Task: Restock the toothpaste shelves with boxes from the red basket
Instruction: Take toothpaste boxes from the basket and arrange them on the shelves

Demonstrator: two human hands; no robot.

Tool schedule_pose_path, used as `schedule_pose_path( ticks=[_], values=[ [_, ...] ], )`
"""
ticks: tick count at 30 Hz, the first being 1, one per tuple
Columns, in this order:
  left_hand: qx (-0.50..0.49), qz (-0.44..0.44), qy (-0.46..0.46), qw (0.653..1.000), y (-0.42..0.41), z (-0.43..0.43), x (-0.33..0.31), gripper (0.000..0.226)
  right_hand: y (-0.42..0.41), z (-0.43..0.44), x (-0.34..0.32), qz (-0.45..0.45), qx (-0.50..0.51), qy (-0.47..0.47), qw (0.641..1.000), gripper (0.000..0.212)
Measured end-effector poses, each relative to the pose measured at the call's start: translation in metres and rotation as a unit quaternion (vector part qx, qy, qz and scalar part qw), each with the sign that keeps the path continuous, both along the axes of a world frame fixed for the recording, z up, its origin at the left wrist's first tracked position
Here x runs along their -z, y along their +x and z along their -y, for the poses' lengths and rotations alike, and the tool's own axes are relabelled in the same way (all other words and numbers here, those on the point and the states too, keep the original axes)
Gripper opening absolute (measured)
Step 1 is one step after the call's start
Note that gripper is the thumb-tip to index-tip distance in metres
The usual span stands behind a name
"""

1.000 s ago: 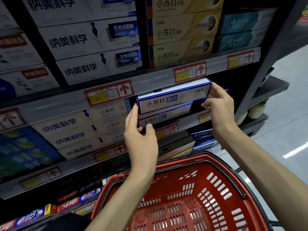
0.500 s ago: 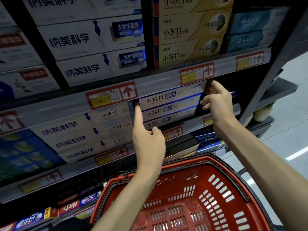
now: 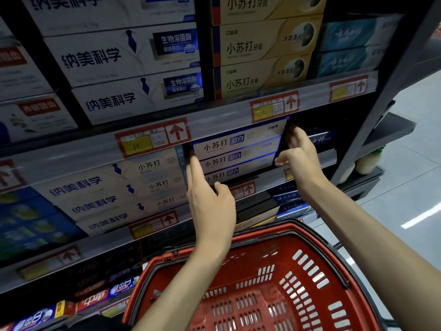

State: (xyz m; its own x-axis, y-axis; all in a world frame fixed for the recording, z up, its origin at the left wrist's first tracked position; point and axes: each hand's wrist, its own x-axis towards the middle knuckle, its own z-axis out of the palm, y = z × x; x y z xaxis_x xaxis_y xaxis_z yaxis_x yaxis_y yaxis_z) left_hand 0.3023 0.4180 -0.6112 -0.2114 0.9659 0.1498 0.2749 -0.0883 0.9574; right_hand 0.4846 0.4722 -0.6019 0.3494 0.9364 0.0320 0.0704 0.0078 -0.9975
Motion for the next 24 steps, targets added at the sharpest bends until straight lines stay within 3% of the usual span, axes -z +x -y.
schedule_pose_path(
  ticks=[24],
  values=[
    [-0.008, 0.007, -0.029, 1.000, 0.004, 0.009, 0.004, 0.070, -0.015, 0.011, 0.003, 0.017, 0.004, -0.009, 1.000, 0.082]
  ],
)
